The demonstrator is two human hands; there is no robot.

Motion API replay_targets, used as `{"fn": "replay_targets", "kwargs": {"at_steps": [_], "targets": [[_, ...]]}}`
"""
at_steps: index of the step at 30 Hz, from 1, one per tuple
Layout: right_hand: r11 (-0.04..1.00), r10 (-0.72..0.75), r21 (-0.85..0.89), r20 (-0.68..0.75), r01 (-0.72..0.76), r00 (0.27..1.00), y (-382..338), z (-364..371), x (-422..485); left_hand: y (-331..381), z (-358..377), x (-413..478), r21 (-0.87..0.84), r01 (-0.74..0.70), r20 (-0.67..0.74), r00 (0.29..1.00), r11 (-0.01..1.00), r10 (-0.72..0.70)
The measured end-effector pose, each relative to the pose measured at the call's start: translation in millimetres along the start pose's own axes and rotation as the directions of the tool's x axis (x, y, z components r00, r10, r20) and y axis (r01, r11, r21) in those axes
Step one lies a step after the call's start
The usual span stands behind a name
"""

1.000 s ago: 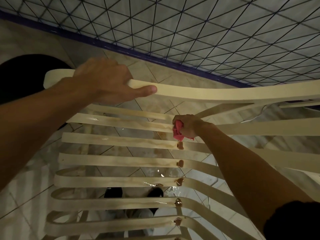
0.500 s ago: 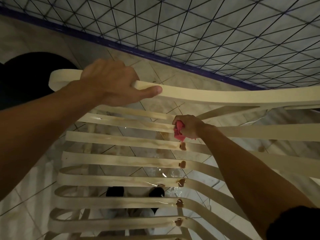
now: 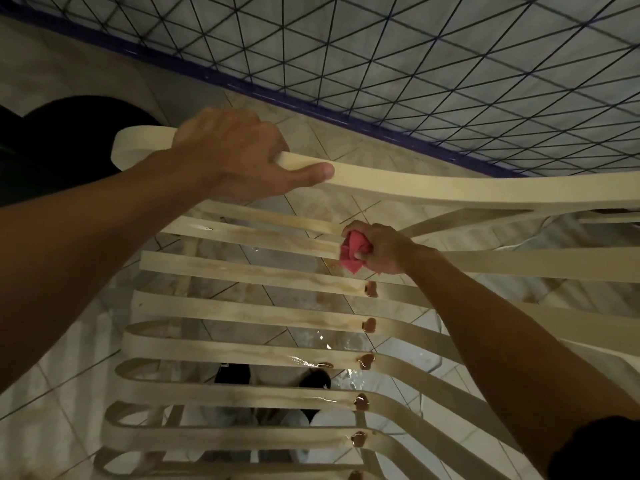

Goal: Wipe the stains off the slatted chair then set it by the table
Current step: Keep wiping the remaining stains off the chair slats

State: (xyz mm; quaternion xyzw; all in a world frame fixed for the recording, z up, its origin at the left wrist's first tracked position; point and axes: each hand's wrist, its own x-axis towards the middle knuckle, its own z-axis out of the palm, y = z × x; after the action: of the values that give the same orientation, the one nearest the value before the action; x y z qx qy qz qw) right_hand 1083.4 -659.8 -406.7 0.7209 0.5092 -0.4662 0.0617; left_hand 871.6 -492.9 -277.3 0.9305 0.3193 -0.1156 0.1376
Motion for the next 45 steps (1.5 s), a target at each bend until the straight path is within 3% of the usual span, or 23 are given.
{"fn": "replay_targets", "kwargs": {"at_steps": [7,10,13,21,27,32,38,45], "targets": [[0.921,0.192,-0.345,-0.005,-0.182,0.981,2.9,-11.1,-7.6,0.2,-0.4,-0.6,-0.001,-0.006,-0.006,1.0,1.0,0.006],[0.957,0.206,-0.188,-0.095,-0.221,0.974,2.7,-0.5,-10.5,2.0,-2.3,0.1,-0.003,0.012,0.012,1.0,1.0,-0.012],[0.989,0.133,-0.036,-0.186,-0.142,0.973,11.1,10.7,-14.2,2.8,-3.6,-0.2,-0.005,0.019,0.024,1.0,1.0,-0.019],[0.997,0.02,0.081,-0.155,-0.008,0.988,-16.1,26.0,-1.7,3.3,-2.3,1.0,0.013,0.018,0.013,1.0,1.0,-0.018],[0.997,-0.068,0.026,-0.168,0.073,0.983,-51.5,32.3,1.8,2.0,-0.3,0.4,0.007,0.014,-0.007,1.0,1.0,-0.014],[0.999,-0.025,-0.031,-0.211,0.019,0.977,-32.5,34.6,-12.0,0.6,0.1,0.0,0.009,0.004,-0.011,1.0,1.0,-0.004],[0.957,0.136,-0.227,-0.201,-0.181,0.97,-0.1,21.5,-25.2,0.8,2.4,1.0,0.039,0.016,-0.021,1.0,0.999,-0.015],[0.972,0.224,-0.01,-0.287,-0.237,0.931,-21.0,39.2,-10.6,3.1,0.7,-0.7,-0.017,0.047,-0.014,0.999,0.999,-0.047]]}}
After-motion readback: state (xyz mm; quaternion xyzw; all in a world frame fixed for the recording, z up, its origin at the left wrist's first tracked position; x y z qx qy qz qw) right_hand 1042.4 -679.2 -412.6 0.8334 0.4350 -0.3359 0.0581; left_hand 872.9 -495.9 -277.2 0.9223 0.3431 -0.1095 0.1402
